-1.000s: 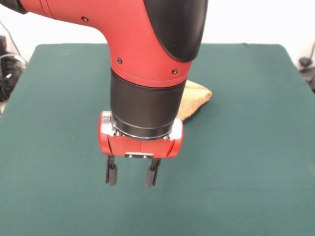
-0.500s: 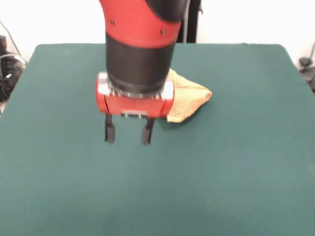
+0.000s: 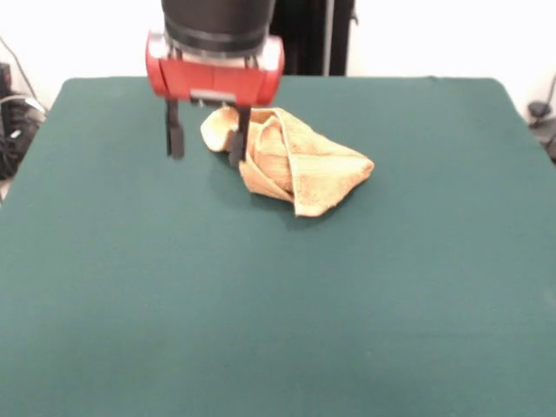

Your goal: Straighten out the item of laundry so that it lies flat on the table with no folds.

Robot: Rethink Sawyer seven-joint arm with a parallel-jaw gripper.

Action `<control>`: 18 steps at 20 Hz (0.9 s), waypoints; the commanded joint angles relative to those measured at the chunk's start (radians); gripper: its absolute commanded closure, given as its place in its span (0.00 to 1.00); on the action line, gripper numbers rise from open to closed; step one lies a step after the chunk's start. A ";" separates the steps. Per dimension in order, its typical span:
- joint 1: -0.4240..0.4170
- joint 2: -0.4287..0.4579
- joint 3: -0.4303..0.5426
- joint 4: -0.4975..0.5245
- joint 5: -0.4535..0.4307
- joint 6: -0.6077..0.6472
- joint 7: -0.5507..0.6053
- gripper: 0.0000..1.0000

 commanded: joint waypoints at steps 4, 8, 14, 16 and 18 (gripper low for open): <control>-0.001 -0.146 0.026 0.405 0.005 -0.131 0.104 0.00; -0.029 -0.159 0.046 0.470 -0.004 -0.198 0.089 0.00; -0.054 -0.182 0.064 0.530 -0.015 -0.250 0.062 0.00; -0.054 -0.180 0.065 0.531 -0.014 -0.252 0.071 0.00; -0.056 -0.179 0.064 0.530 -0.012 -0.253 0.077 0.00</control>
